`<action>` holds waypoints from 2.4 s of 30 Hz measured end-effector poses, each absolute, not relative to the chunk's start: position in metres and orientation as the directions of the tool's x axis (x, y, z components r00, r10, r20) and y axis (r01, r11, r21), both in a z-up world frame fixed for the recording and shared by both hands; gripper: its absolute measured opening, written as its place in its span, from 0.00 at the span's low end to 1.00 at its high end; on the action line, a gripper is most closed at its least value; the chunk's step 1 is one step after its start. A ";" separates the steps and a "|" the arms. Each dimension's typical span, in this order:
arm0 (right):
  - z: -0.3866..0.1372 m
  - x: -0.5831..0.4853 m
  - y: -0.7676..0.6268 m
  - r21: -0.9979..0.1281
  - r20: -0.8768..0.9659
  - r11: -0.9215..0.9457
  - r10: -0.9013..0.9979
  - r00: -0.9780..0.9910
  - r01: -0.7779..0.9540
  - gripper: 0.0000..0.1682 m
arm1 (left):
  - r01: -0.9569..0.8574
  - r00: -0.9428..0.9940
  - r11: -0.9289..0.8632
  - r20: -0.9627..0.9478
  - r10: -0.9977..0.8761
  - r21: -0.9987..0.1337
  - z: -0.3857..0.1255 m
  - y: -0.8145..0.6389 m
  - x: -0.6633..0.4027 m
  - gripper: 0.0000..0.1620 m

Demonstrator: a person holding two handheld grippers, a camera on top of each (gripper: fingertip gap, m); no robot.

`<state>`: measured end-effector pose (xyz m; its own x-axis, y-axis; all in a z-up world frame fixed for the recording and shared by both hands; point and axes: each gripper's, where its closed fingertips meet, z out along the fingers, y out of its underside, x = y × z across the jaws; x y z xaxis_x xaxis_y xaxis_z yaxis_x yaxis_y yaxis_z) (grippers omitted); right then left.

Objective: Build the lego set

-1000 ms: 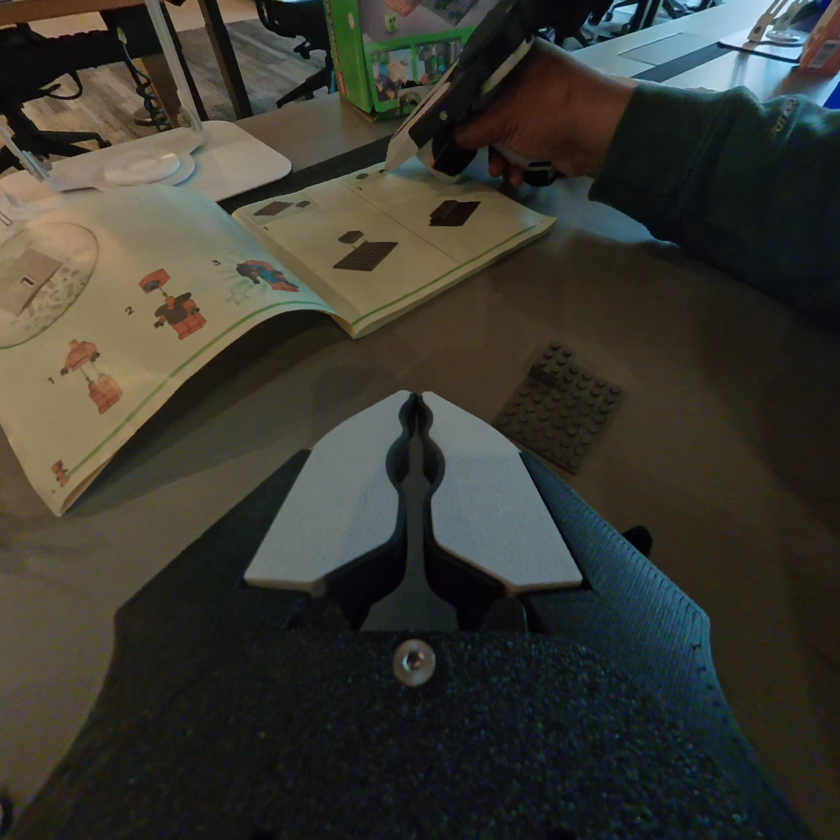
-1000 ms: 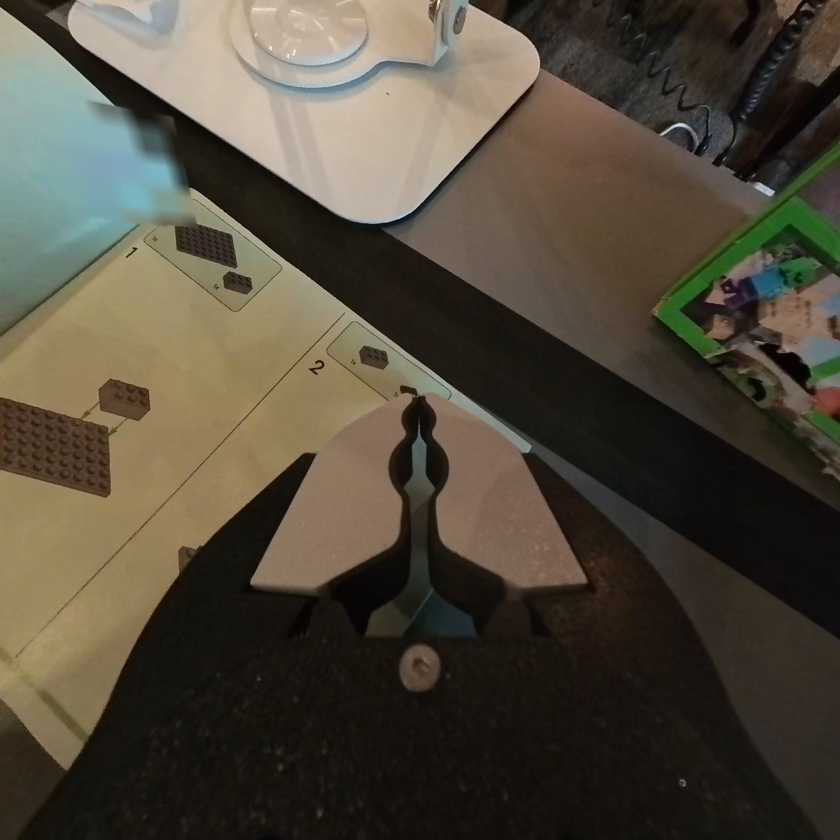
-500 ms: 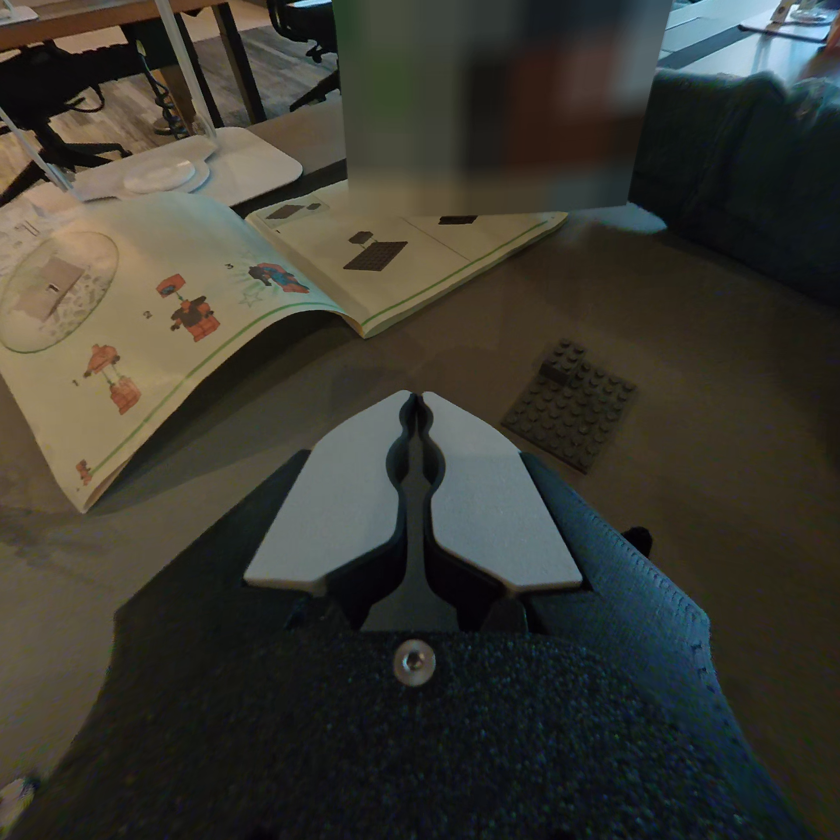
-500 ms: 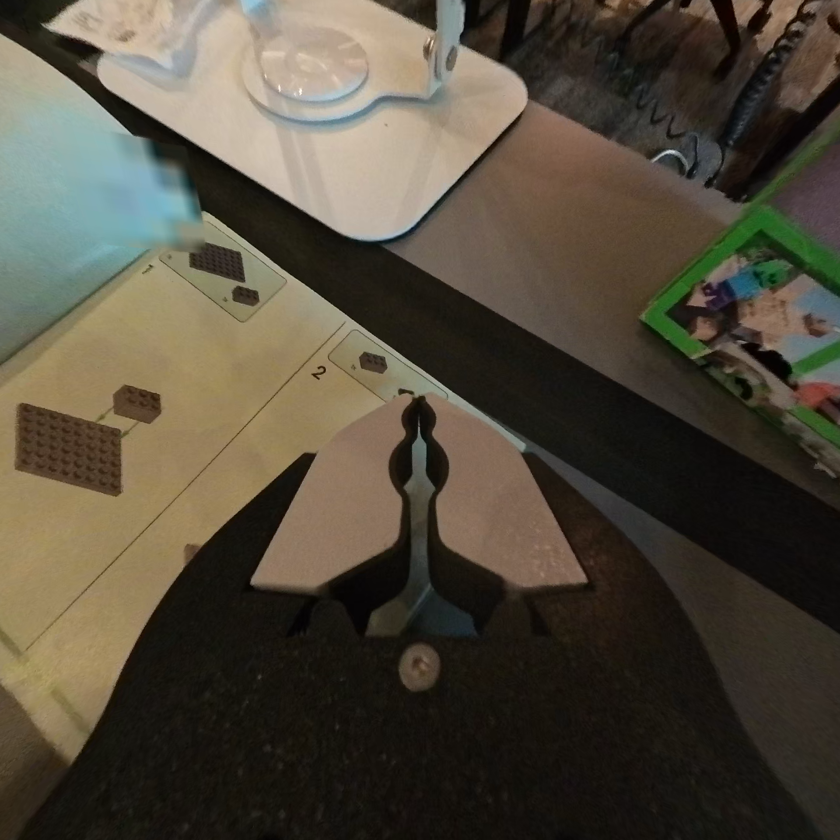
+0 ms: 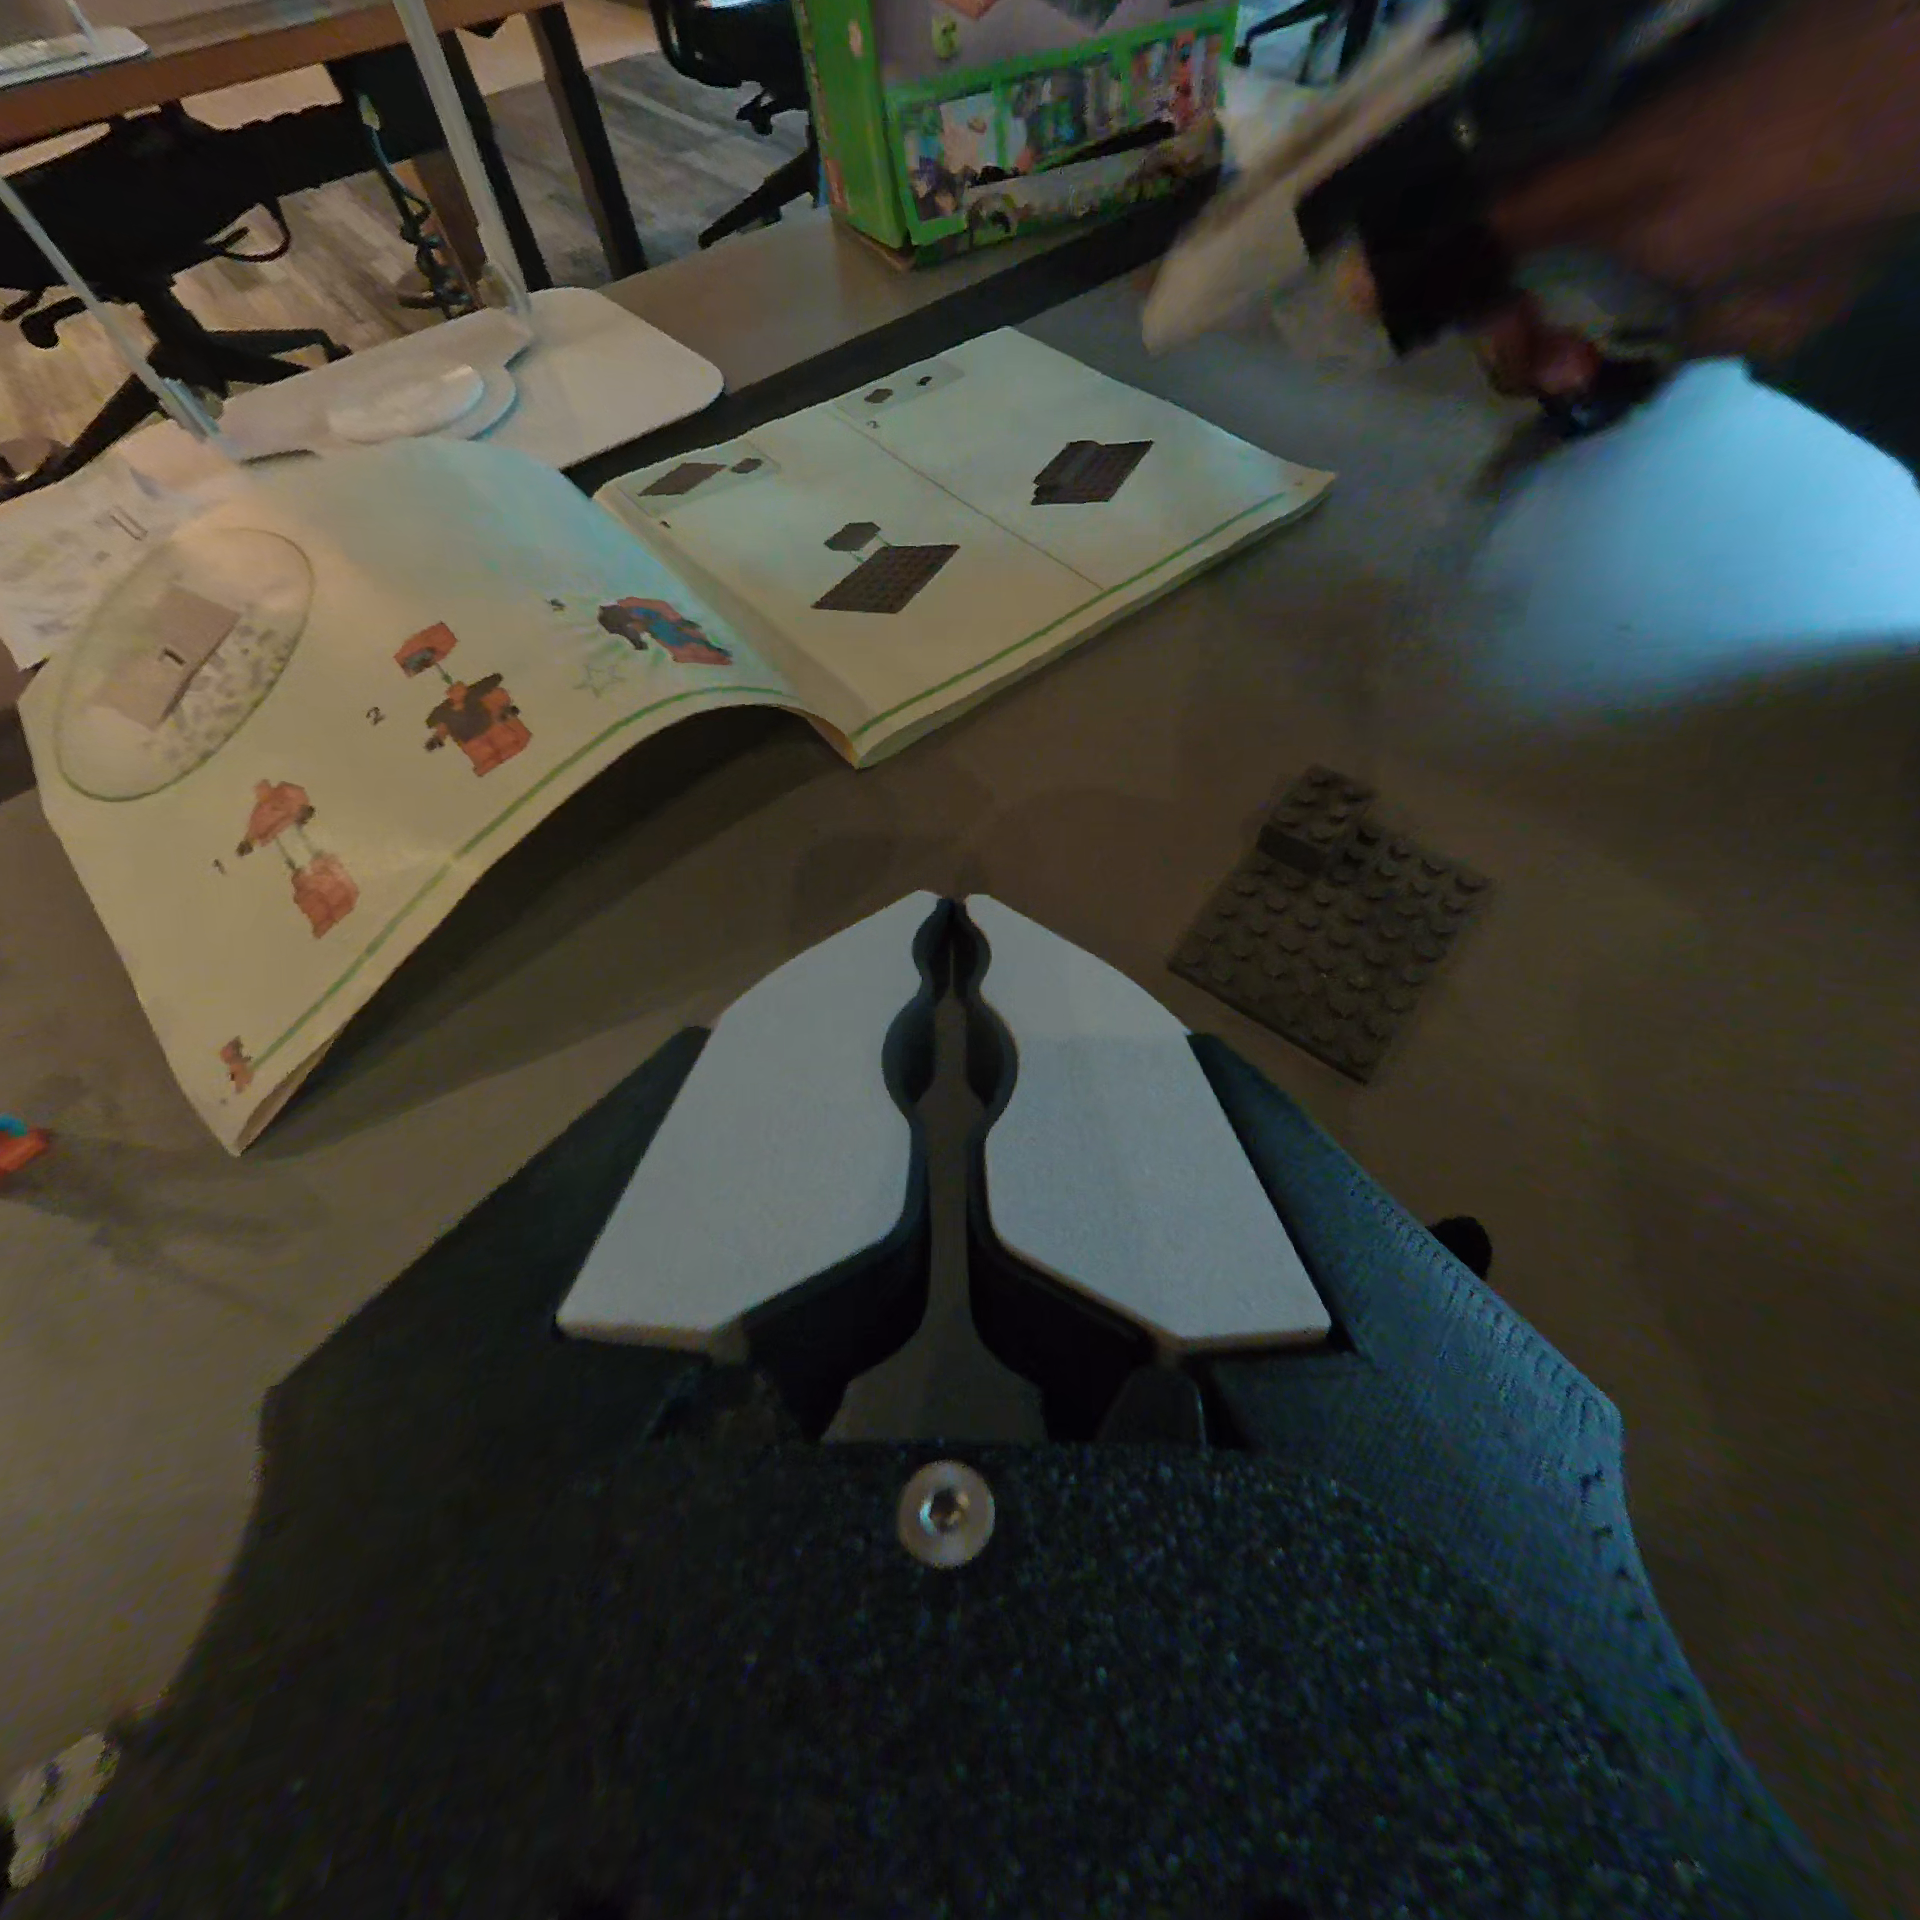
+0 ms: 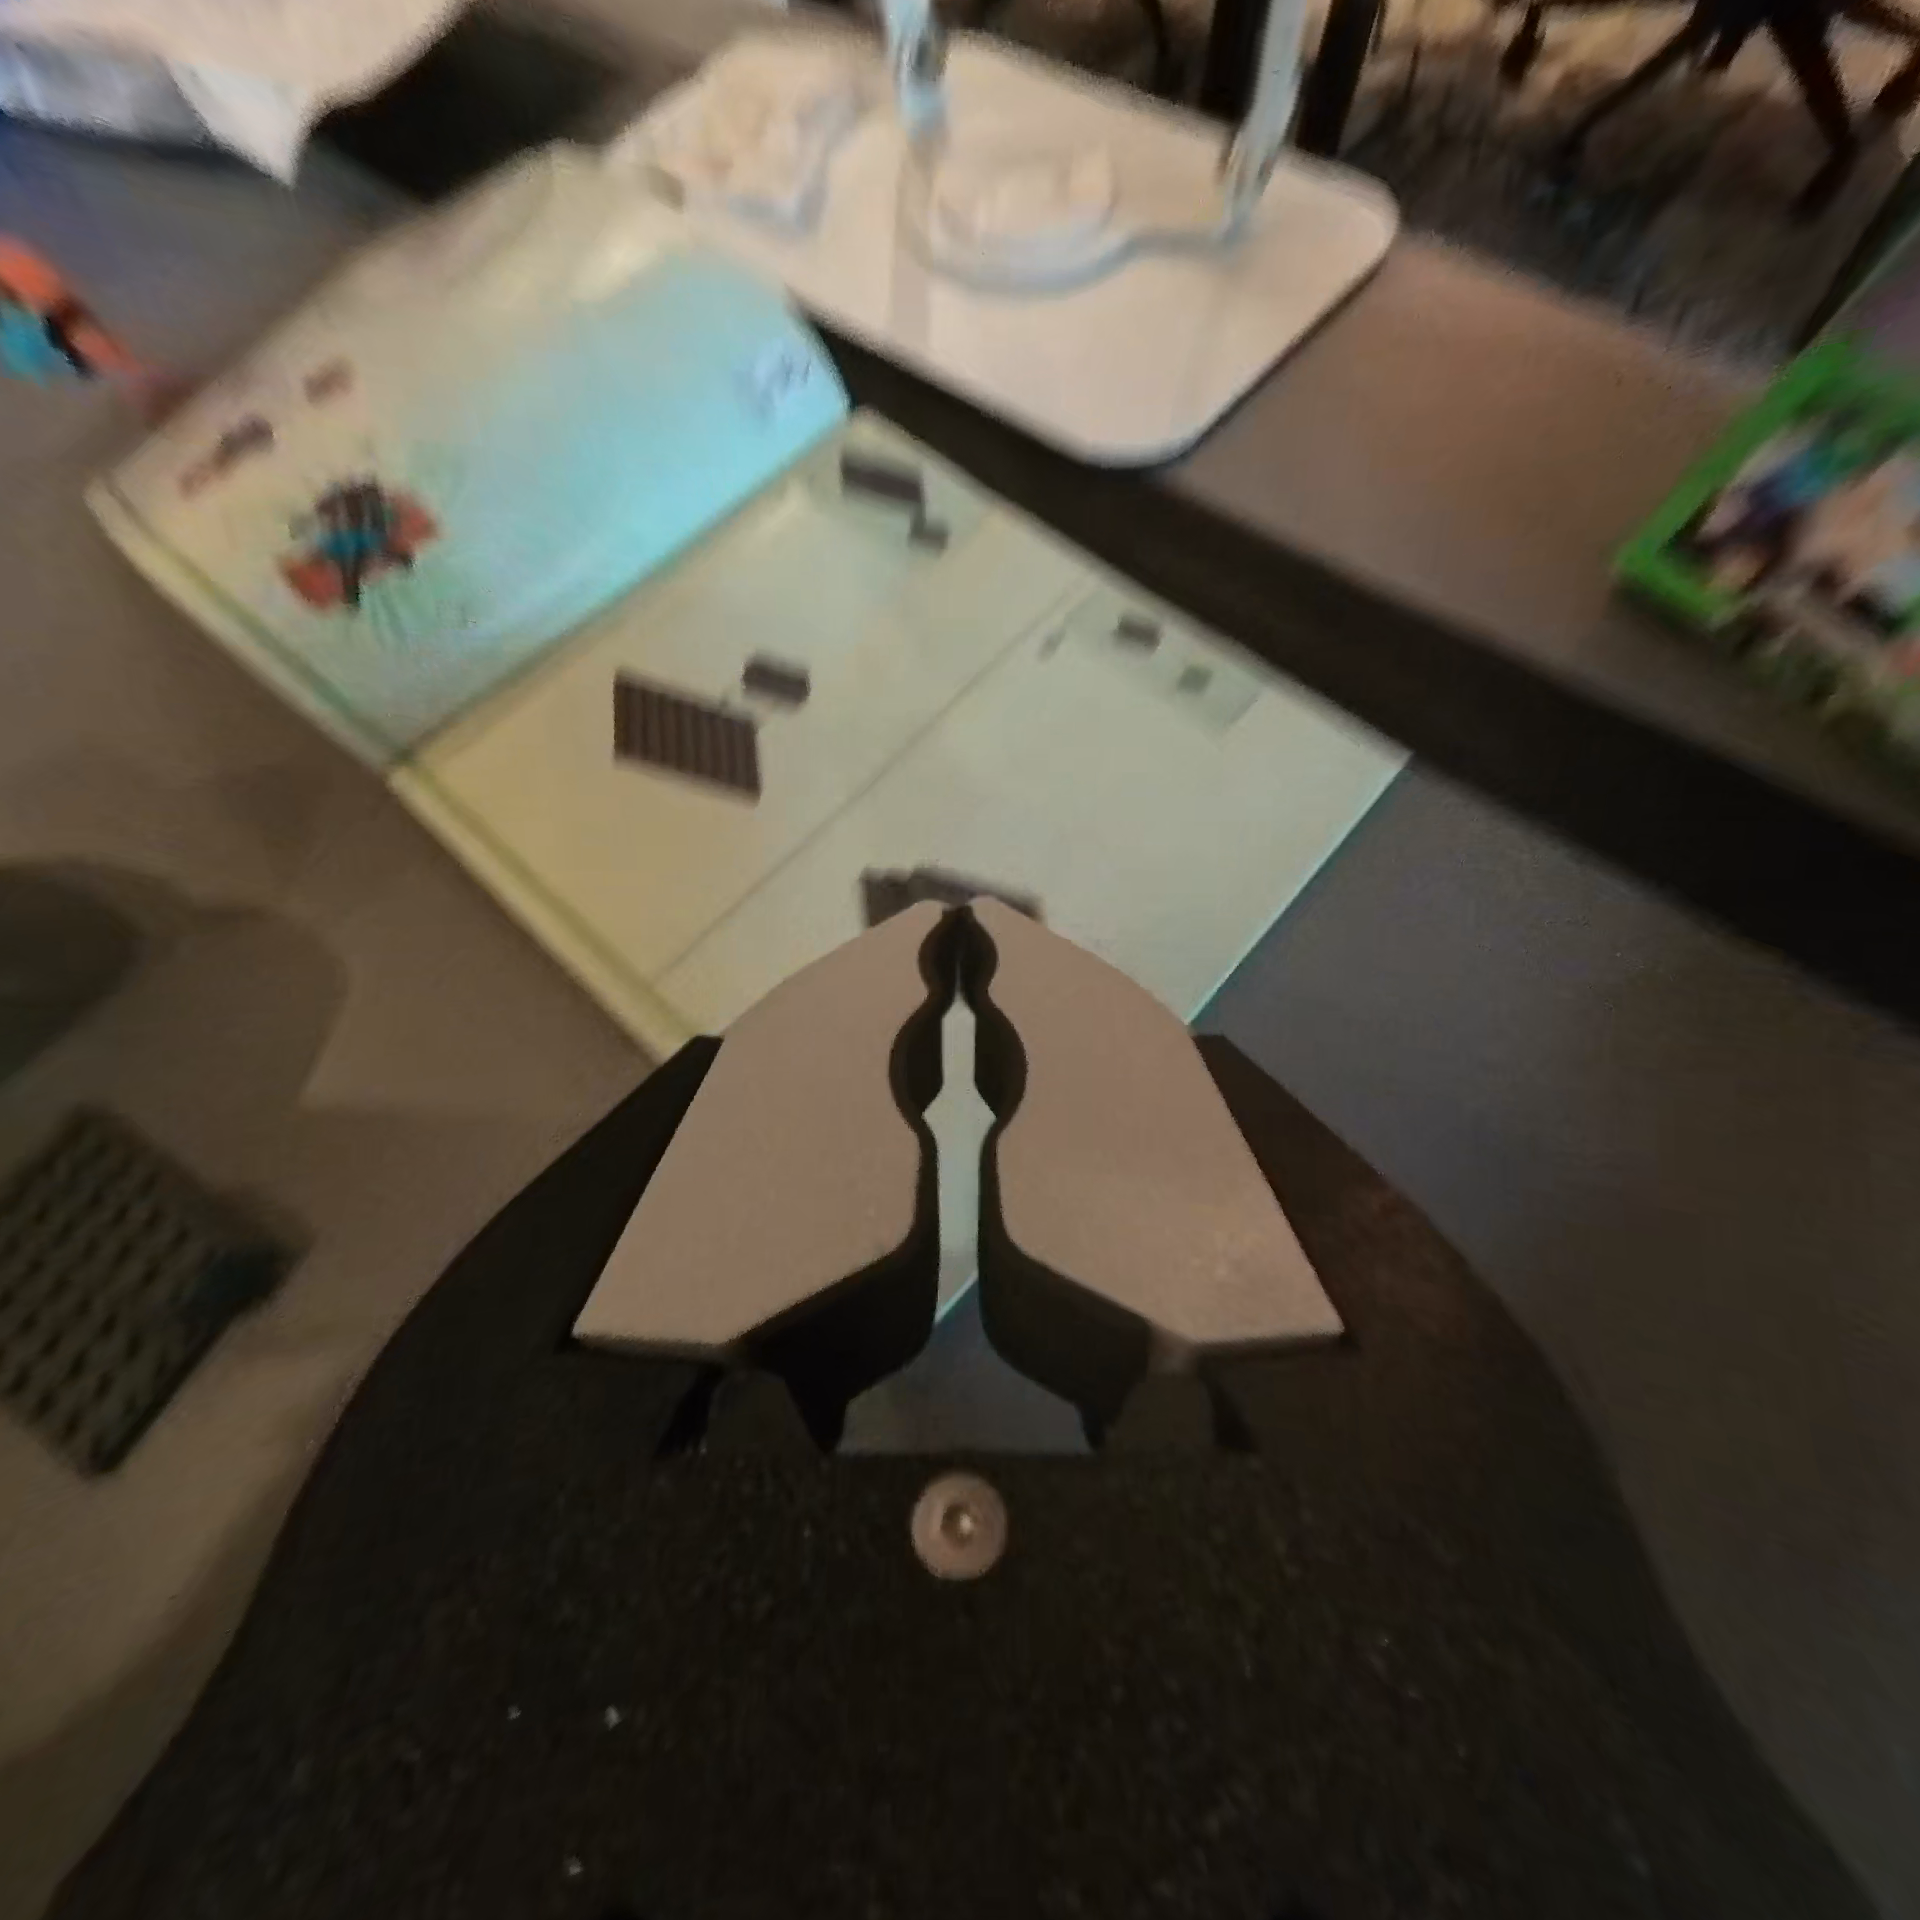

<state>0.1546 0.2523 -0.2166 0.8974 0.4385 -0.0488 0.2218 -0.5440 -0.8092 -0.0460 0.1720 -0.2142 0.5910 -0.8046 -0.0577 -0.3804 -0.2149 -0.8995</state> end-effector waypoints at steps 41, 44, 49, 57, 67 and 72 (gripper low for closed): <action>-0.254 0.143 0.274 -0.736 0.074 -0.579 0.445 0.892 0.350 0.00 | -0.387 0.548 -0.209 -0.042 -0.835 -0.898 -0.215 0.165 -0.040 0.00; -0.254 0.143 0.274 -0.736 0.076 -0.578 0.445 0.892 0.351 0.00 | -0.392 0.545 -0.204 -0.048 -0.837 -0.897 -0.215 0.164 -0.040 0.00; -0.254 0.143 0.274 -0.738 0.080 -0.576 0.444 0.892 0.353 0.00 | -0.392 0.548 -0.206 -0.048 -0.835 -0.897 -0.216 0.165 -0.040 0.00; -0.242 0.147 0.262 -0.737 0.161 -0.514 0.497 0.853 0.439 0.00 | -0.384 0.548 -0.200 -0.048 -0.835 -0.901 -0.213 0.164 -0.041 0.00; -0.249 0.135 0.266 -0.727 0.171 -0.505 0.523 0.835 0.465 0.00 | -0.379 0.534 -0.198 -0.039 -0.844 -0.904 -0.211 0.161 -0.039 0.00; -0.252 0.131 0.270 -0.722 0.176 -0.502 0.532 0.828 0.476 0.00 | -0.379 0.530 -0.203 -0.032 -0.847 -0.903 -0.212 0.161 -0.038 0.00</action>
